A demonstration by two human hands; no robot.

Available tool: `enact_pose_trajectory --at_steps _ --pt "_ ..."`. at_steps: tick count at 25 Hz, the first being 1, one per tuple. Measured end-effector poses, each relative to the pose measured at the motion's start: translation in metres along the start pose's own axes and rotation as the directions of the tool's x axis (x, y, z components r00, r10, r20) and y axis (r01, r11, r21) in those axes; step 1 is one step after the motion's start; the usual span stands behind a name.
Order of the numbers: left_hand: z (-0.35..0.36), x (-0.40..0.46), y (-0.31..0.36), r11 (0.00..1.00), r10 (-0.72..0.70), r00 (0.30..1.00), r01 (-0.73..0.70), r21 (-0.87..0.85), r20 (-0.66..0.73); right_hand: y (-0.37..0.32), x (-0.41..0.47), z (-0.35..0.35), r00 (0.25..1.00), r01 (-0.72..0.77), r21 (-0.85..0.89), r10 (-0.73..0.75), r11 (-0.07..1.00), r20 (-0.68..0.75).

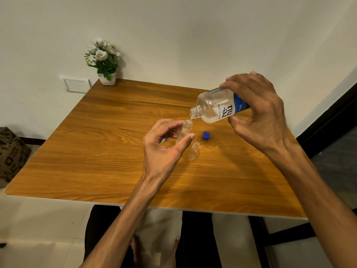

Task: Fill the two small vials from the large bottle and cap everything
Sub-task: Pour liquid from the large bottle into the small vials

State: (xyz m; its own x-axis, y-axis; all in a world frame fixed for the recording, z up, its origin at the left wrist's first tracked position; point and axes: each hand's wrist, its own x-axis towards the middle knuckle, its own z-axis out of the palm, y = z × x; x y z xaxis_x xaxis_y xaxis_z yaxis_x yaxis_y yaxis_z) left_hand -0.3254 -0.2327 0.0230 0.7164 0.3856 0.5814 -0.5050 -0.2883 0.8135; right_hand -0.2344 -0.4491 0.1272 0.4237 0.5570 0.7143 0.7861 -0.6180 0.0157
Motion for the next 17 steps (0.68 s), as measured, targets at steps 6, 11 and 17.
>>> enact_pose_trajectory --at_steps 6,11,17 --pt "-0.0001 0.001 -0.0012 1.0 0.01 1.0 -0.01 0.005 -0.005 -0.0011 0.0002 0.0004 1.0 0.007 -0.001 -0.007 1.0 0.003" --pt "-0.0004 0.0005 0.0 1.0 0.005 1.0 -0.005 0.002 -0.003 -0.0001 0.0005 0.0004 1.0 0.015 -0.005 -0.015 1.0 -0.004" --pt "-0.0021 0.0008 -0.0001 1.0 0.003 1.0 -0.003 0.002 -0.002 0.0002 0.0012 0.0011 1.0 0.017 -0.005 -0.017 1.0 0.001"
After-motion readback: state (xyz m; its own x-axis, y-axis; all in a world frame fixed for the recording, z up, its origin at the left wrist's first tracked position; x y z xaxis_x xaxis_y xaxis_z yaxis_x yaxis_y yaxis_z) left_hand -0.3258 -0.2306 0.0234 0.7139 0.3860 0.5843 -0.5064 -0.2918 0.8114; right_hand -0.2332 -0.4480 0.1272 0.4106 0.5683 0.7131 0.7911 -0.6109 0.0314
